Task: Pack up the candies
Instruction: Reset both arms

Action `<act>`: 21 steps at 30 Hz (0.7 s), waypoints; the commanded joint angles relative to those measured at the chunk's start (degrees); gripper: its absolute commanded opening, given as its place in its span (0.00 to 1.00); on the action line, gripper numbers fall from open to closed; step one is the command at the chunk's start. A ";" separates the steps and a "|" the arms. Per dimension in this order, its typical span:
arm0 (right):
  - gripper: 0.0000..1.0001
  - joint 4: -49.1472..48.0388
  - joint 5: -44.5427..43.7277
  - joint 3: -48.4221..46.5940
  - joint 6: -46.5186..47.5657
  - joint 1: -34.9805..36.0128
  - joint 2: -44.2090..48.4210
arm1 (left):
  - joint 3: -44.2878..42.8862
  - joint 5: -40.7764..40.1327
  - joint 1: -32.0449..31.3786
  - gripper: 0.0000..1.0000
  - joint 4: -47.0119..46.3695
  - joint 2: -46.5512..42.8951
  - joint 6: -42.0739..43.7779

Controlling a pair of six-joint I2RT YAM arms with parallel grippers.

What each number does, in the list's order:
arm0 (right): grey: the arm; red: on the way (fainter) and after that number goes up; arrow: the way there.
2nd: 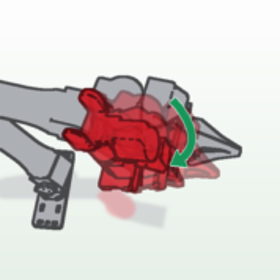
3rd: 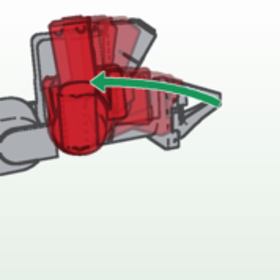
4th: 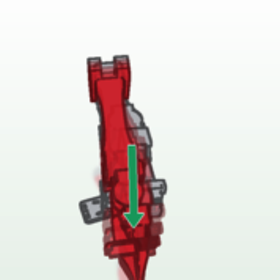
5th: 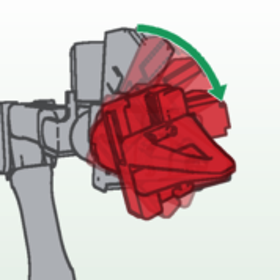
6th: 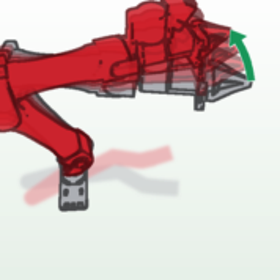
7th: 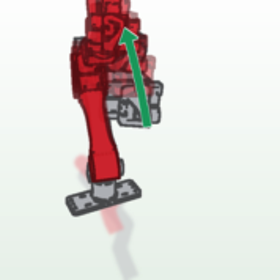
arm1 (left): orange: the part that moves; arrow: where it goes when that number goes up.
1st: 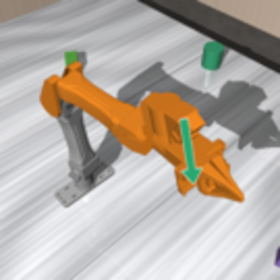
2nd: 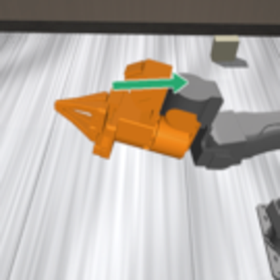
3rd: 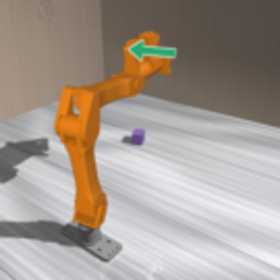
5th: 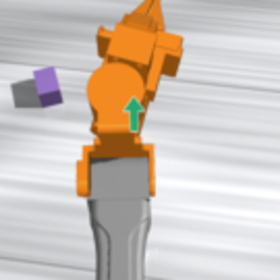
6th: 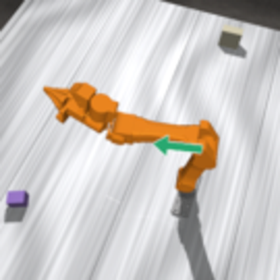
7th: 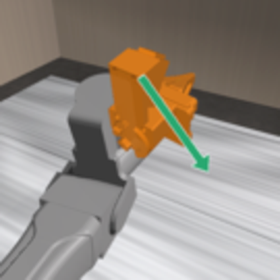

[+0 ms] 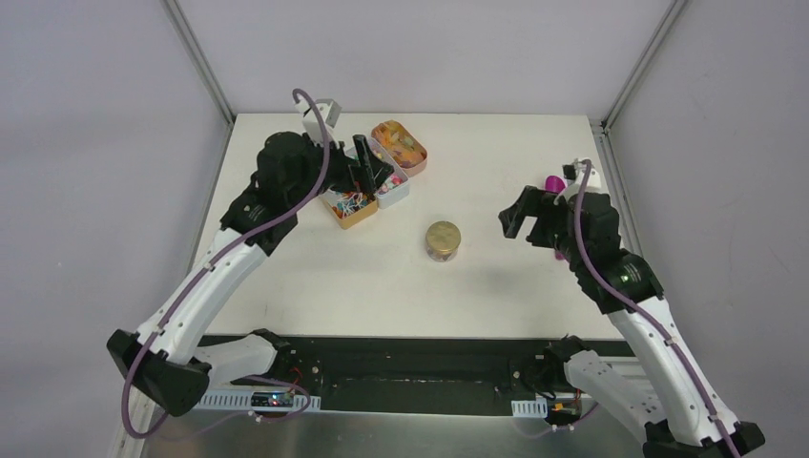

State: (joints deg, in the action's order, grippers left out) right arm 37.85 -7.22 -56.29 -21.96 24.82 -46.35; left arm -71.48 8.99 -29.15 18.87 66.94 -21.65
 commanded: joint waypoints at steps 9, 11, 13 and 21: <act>1.00 -1.18 -3.67 2.03 -0.78 -0.27 12.76 | 15.98 -4.83 0.24 0.99 -1.65 -18.11 -1.79; 1.00 -1.12 -3.57 3.22 -1.03 -0.28 13.91 | 18.35 -5.65 0.23 0.99 -3.03 -20.60 -2.28; 1.00 -0.87 -3.10 4.18 -1.77 -0.28 14.77 | 19.76 -5.36 0.23 0.99 -3.93 -22.24 -1.90; 1.00 -0.43 -2.95 5.64 -1.95 -0.27 16.77 | 20.68 -5.02 0.25 0.99 -4.03 -23.41 -0.52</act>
State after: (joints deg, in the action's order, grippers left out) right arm 38.79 -9.76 -50.15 -23.07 24.82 -30.96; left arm -51.48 4.56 -29.15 17.56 44.23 -23.07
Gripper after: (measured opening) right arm 0.996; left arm 0.992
